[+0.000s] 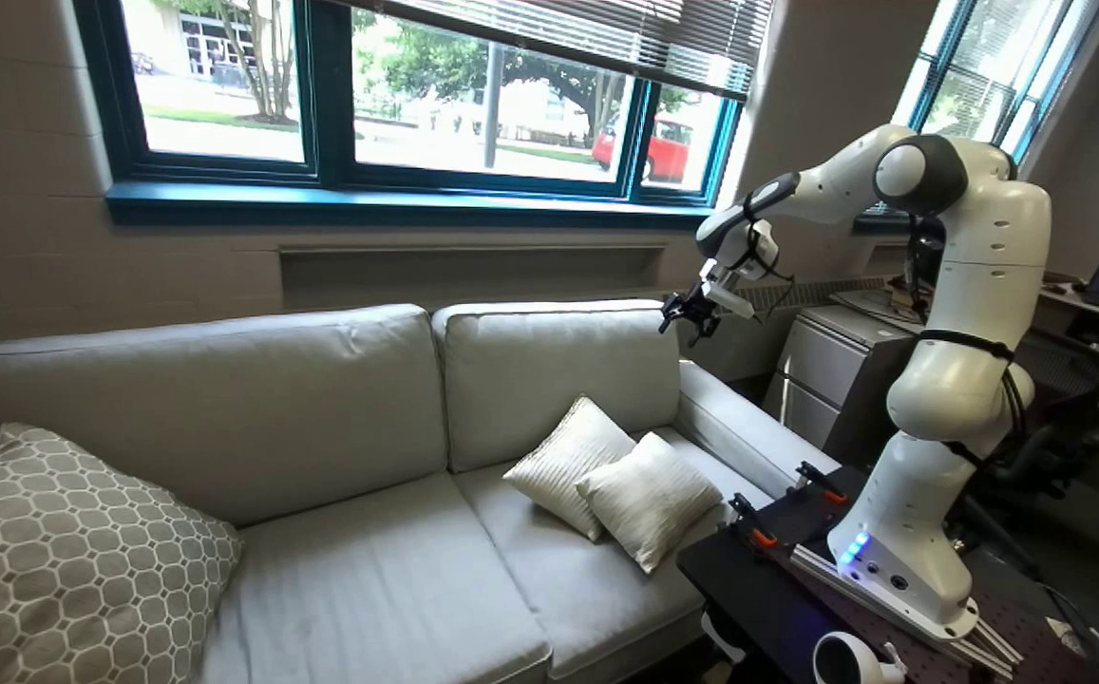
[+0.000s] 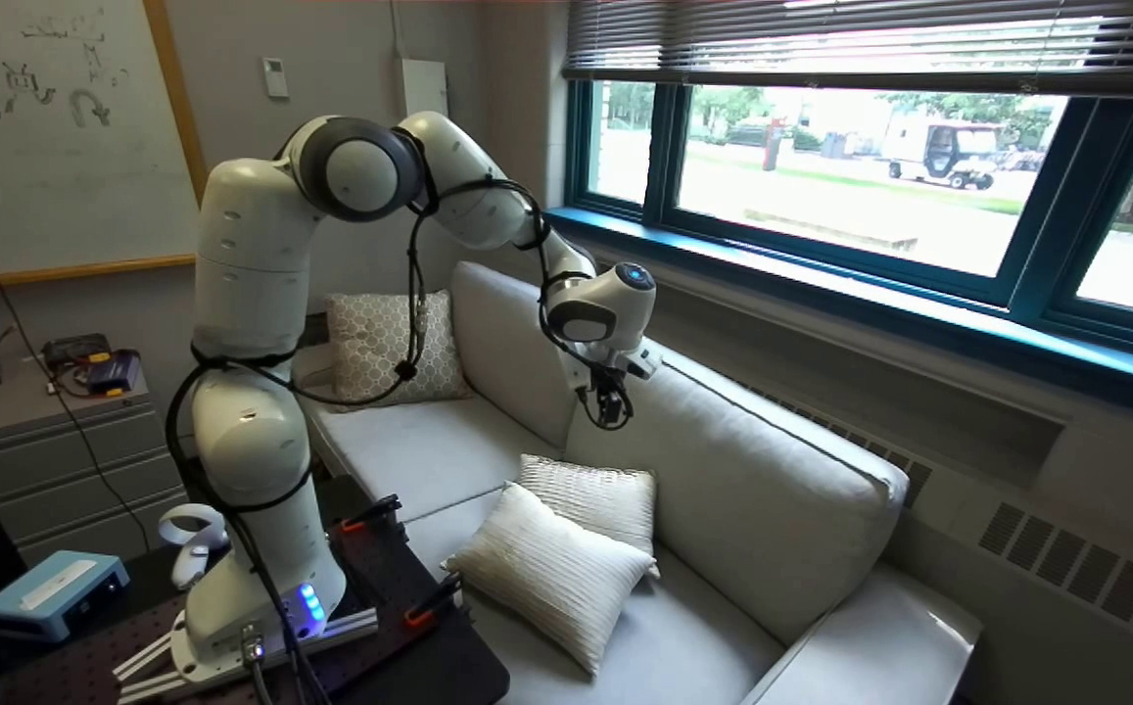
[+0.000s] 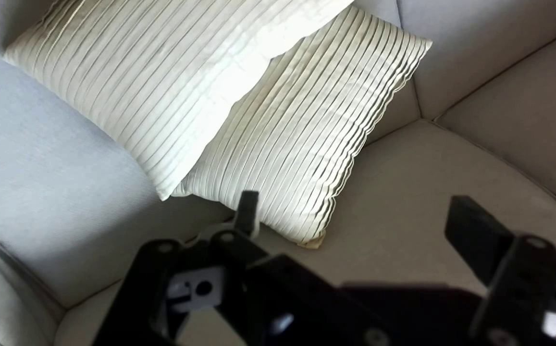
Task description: Set the striped pillows against the armrest
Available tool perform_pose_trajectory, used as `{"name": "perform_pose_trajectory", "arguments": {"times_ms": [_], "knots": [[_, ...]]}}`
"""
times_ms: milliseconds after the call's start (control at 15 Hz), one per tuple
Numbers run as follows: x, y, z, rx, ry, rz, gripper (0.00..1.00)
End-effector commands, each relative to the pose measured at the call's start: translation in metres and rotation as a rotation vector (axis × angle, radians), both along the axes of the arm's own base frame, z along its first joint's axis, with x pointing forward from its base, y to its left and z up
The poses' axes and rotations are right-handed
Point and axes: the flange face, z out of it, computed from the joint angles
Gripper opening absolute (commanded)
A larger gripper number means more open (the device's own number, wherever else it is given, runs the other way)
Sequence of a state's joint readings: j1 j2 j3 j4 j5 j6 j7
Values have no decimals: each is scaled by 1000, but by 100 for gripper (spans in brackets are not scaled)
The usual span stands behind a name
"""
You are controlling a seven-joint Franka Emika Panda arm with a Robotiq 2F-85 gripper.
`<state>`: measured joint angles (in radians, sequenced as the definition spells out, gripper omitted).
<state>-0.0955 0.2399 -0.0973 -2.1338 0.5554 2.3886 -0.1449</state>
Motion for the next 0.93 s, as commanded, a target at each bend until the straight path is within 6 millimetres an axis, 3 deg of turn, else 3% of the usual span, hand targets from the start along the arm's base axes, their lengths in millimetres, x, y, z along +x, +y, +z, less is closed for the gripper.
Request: {"name": "perform_pose_trajectory", "arguments": {"times_ms": [0,333,533,733,800,867], "knots": [[23,1,-44,47,47,-8,100],[45,43,-141,-26,244,95,100],[56,54,-186,-80,356,104,100],[67,61,-216,-73,446,103,100],[50,61,-205,-70,398,111,100],[52,61,-213,-70,406,112,100]]}}
